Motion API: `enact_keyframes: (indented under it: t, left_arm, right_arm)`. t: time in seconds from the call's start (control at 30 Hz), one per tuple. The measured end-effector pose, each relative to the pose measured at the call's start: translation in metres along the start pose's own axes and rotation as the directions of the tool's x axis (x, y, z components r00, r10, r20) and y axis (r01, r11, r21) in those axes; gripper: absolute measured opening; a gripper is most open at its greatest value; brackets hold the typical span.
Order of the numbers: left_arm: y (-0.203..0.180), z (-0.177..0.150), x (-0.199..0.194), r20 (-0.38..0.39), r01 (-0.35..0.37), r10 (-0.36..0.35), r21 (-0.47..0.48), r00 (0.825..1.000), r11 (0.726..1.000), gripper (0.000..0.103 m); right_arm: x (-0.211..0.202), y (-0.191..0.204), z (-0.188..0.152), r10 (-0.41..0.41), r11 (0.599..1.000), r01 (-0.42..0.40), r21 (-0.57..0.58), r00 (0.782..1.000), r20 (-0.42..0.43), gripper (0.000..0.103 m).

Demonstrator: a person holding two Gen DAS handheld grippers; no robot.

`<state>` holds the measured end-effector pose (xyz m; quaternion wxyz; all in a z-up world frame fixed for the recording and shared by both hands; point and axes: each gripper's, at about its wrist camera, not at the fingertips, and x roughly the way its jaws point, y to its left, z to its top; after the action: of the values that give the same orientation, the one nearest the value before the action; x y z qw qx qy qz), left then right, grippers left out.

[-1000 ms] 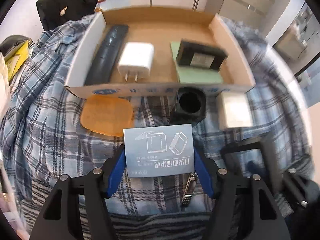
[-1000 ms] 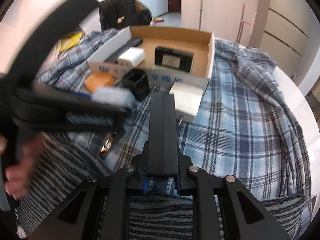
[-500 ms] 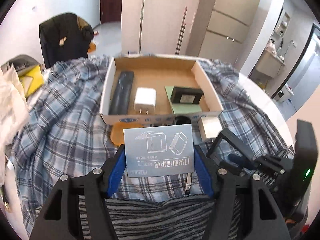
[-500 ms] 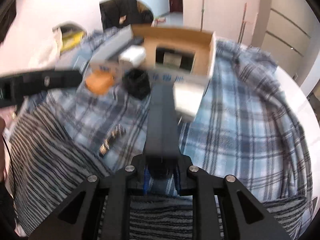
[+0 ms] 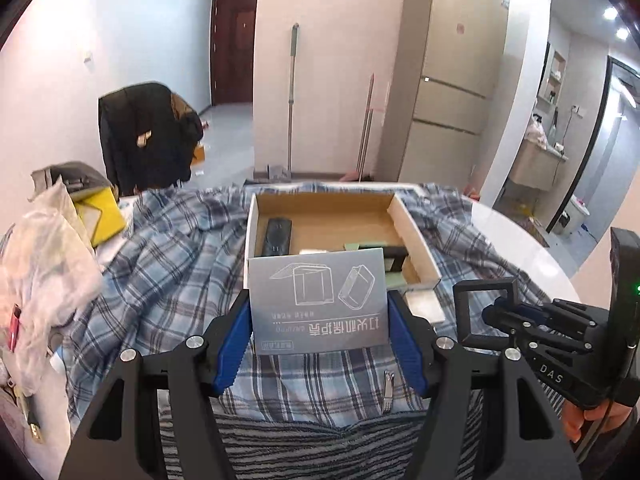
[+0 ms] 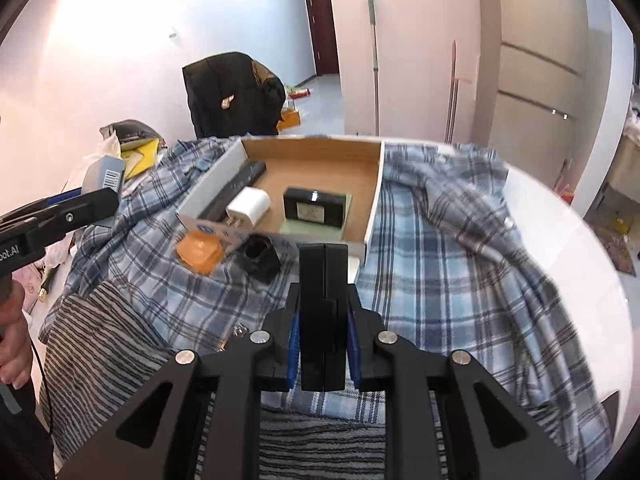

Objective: Organize rigid objects
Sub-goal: 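Lower the black frame into the box with the right gripper while the left gripper holds the card above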

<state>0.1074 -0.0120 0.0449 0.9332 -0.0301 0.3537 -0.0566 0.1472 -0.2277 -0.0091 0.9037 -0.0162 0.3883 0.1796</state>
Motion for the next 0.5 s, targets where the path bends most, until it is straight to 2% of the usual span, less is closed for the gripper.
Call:
enact_keyframes:
  t: [0.23, 0.37, 0.47, 0.5]
  left_arm:
    - [-0.001, 0.019, -0.027, 0.107, -0.004, 0.003, 0.010, 0.994, 1.000, 0.067]
    - [-0.002, 0.040, -0.039, 0.213, -0.022, 0.018, 0.016, 0.977, 1.000, 0.067]
    - [-0.004, 0.061, -0.049, 0.323, -0.031, 0.024, 0.016, 0.946, 0.999, 0.067]
    - [-0.004, 0.070, -0.053, 0.386, -0.042, 0.032, 0.018, 0.922, 0.999, 0.067]
  right_arm:
    - [-0.038, 0.013, 0.032, -0.059, 0.998, 0.063, -0.030, 0.991, 0.123, 0.018]
    - [-0.057, 0.023, 0.062, -0.079, 0.995, 0.091, -0.041, 0.970, 0.231, 0.018]
    - [-0.068, 0.027, 0.088, -0.068, 0.997, 0.079, -0.024, 0.949, 0.308, 0.018]
    - [-0.070, 0.028, 0.095, -0.071, 0.997, 0.081, -0.015, 0.940, 0.333, 0.018]
